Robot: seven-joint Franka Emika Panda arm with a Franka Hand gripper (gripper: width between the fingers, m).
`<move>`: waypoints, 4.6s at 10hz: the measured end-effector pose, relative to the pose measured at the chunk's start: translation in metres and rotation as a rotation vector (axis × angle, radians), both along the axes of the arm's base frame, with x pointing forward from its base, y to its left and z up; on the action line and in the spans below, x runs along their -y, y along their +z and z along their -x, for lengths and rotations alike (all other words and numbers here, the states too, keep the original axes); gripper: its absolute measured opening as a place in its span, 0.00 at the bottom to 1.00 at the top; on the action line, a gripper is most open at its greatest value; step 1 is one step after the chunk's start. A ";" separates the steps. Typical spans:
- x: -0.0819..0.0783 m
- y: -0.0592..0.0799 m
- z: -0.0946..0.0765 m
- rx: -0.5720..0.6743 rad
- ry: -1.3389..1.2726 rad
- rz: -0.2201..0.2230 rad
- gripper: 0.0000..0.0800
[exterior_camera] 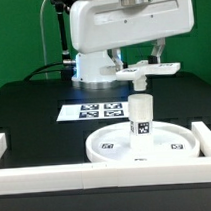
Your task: Assemble round table
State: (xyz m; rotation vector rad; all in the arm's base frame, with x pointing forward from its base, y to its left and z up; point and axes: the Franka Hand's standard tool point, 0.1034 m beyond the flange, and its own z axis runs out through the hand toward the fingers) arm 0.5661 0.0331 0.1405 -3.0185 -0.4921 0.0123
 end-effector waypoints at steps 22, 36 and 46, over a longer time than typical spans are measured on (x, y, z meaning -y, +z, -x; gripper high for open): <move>0.001 -0.031 0.009 -0.017 0.042 0.004 0.56; -0.003 -0.032 0.007 -0.104 -0.964 -0.053 0.56; -0.002 -0.033 0.003 -0.142 -1.918 -0.148 0.56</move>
Offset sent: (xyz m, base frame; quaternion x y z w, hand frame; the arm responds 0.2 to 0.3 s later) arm -0.0036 -0.0044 -0.0059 -0.0020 0.0047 -0.0095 0.9999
